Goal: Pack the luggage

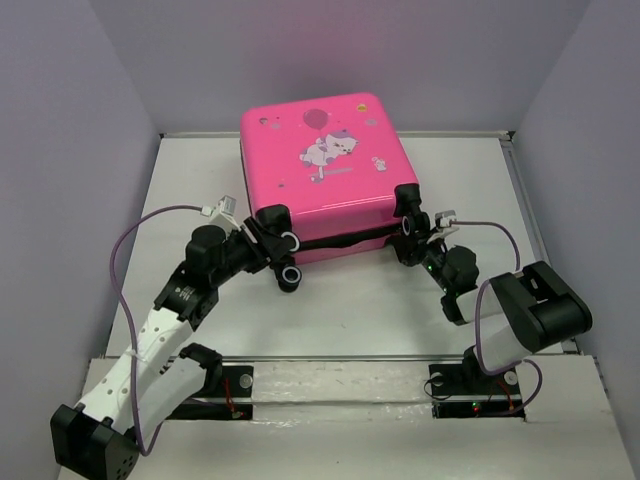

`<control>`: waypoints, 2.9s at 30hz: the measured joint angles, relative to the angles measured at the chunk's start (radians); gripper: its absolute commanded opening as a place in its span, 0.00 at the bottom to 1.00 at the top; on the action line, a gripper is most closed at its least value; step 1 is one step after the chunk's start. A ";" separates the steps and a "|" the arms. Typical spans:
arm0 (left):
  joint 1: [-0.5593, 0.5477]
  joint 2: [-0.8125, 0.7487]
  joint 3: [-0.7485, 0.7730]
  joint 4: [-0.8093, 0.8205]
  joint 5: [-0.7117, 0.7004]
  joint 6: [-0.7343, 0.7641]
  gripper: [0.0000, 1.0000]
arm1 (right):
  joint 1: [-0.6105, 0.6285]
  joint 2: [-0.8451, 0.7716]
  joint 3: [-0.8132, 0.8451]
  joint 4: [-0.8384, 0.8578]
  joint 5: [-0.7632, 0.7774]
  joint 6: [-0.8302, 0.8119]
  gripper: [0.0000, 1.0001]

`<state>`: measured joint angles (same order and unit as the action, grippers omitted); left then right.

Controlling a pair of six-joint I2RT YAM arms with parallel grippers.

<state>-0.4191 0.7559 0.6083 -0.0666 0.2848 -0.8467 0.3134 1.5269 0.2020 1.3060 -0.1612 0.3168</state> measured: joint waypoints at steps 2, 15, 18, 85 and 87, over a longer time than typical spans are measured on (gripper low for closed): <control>0.000 -0.009 0.000 -0.005 -0.003 -0.001 0.06 | 0.000 -0.001 0.003 0.000 -0.003 -0.008 0.36; -0.007 -0.042 -0.027 -0.006 -0.008 -0.019 0.06 | 0.011 0.026 0.017 -0.019 -0.024 0.000 0.07; -0.007 -0.043 -0.039 0.015 -0.004 -0.031 0.06 | 0.011 0.026 0.017 -0.019 -0.034 0.027 0.07; -0.122 -0.089 -0.052 0.000 -0.166 -0.066 0.06 | 0.019 0.033 0.029 -0.017 0.045 -0.007 0.46; -0.122 -0.092 -0.052 -0.002 -0.170 -0.066 0.06 | 0.019 0.036 0.033 -0.019 0.030 -0.007 0.42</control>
<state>-0.5411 0.6640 0.5564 -0.0689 0.1150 -0.9127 0.3321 1.5631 0.2352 1.2865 -0.1310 0.3096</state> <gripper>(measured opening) 0.619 0.461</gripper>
